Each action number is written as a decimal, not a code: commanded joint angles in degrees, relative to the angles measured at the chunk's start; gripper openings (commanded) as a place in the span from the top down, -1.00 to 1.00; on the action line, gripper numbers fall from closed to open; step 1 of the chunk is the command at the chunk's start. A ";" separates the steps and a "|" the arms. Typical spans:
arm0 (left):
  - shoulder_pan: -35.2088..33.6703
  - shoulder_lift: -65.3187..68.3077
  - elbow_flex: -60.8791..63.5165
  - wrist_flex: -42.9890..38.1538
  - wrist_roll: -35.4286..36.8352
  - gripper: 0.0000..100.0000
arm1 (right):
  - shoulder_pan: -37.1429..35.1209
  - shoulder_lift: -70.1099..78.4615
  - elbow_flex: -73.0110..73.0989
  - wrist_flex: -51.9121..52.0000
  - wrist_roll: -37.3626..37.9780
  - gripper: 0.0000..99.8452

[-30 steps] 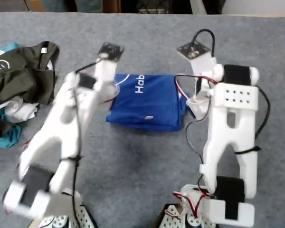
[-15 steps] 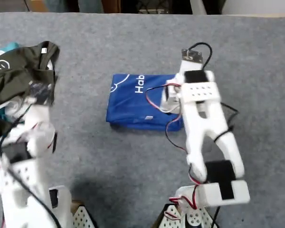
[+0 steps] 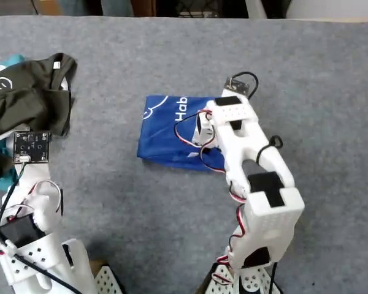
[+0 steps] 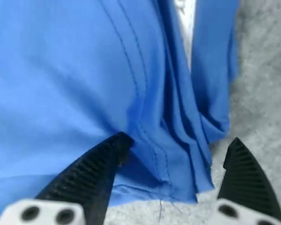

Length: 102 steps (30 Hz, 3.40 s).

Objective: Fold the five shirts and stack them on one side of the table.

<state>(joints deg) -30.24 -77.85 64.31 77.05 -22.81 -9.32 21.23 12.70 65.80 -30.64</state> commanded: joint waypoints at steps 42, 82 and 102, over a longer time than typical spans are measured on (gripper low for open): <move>-0.84 -0.26 -5.14 1.49 -2.73 0.93 | 43.16 21.49 -62.81 21.01 35.78 0.96; -18.68 74.64 -62.20 -1.49 4.66 0.94 | 35.60 23.69 -82.86 35.43 38.15 0.72; 46.20 25.32 -58.07 14.77 8.97 0.95 | 34.81 13.85 -82.68 35.43 38.15 0.80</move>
<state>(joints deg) 1.58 -49.54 10.59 89.45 -14.29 26.46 38.64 -68.18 100.79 7.60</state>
